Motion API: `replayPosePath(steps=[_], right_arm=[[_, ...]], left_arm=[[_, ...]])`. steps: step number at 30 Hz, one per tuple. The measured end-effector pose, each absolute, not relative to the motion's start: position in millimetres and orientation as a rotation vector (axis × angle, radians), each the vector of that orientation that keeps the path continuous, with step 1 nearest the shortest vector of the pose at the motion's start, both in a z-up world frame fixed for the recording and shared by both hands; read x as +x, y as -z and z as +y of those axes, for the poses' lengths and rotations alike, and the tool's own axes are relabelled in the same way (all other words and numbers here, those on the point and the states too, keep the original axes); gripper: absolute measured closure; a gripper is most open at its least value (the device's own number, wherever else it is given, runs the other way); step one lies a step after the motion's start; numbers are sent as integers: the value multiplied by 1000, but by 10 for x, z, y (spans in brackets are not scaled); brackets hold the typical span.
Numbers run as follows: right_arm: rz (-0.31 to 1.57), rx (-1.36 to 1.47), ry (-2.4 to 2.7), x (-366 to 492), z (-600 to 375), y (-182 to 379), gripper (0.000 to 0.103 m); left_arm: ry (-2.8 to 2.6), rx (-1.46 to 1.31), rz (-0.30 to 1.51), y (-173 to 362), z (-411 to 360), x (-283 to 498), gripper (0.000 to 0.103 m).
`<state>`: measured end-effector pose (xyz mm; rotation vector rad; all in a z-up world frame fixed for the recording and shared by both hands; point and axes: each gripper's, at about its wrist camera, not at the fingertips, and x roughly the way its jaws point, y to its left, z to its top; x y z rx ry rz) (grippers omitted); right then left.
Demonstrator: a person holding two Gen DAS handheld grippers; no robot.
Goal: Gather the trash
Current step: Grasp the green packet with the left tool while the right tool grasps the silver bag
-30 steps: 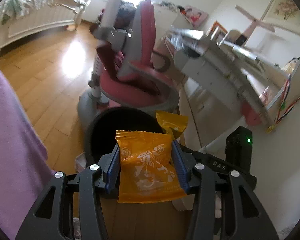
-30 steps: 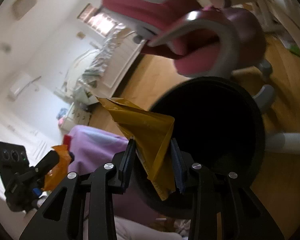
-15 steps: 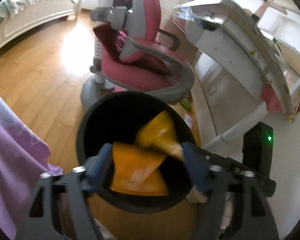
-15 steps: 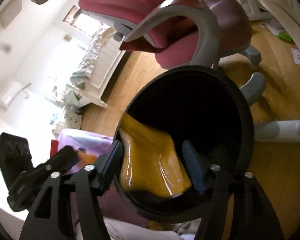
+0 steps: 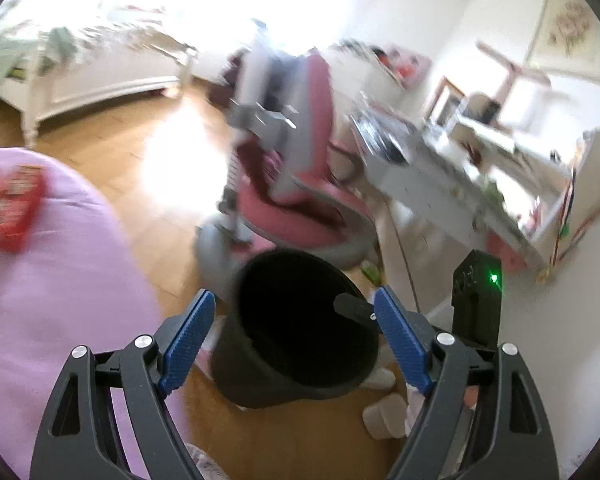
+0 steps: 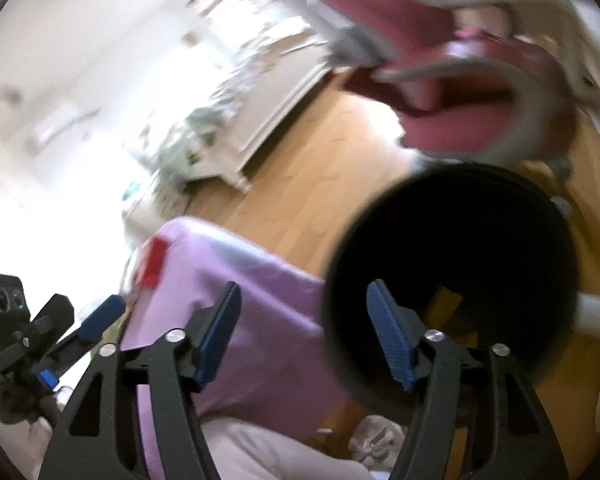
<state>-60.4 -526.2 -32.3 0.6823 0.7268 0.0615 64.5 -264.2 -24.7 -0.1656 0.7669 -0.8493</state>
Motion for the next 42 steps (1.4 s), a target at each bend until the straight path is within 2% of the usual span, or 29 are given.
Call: replayPosePath(steps=[9, 14, 17, 24, 25, 26, 28, 32, 34, 35, 37, 39, 42], right_arm=[[784, 461, -335, 277, -3806, -240, 30], [824, 348, -531, 692, -2780, -510, 20], [879, 367, -675, 1017, -2079, -606, 14], [992, 279, -603, 1574, -1068, -546, 14], [1011, 237, -561, 1620, -978, -486, 22], [1028, 210, -533, 1644, -920, -426, 36], [1058, 203, -515, 1652, -883, -321, 57], [1037, 195, -503, 1626, -971, -225, 77], [1016, 198, -508, 1583, -1021, -218, 84], [1004, 209, -512, 1558, -1060, -228, 86], [977, 231, -525, 1454, -1159, -228, 87], [942, 258, -544, 1381, -1230, -270, 88], [871, 318, -579, 1204, -1430, -438, 88]], left_arm=[[347, -319, 612, 94, -502, 679, 21], [108, -431, 651, 323, 490, 801, 21], [44, -487, 674, 458, 780, 899, 21], [48, -513, 719, 597, 876, 1124, 21], [50, -510, 726, 605, 854, 1179, 21], [50, -503, 728, 634, 891, 1150, 21], [38, -485, 743, 653, 900, 1179, 21], [47, -487, 766, 725, 931, 1235, 23], [75, -504, 785, 753, 939, 1276, 46], [77, -501, 794, 767, 950, 1314, 54], [94, -498, 794, 753, 961, 1346, 58], [104, -502, 786, 745, 965, 1319, 69], [105, -516, 740, 666, 993, 1169, 75]])
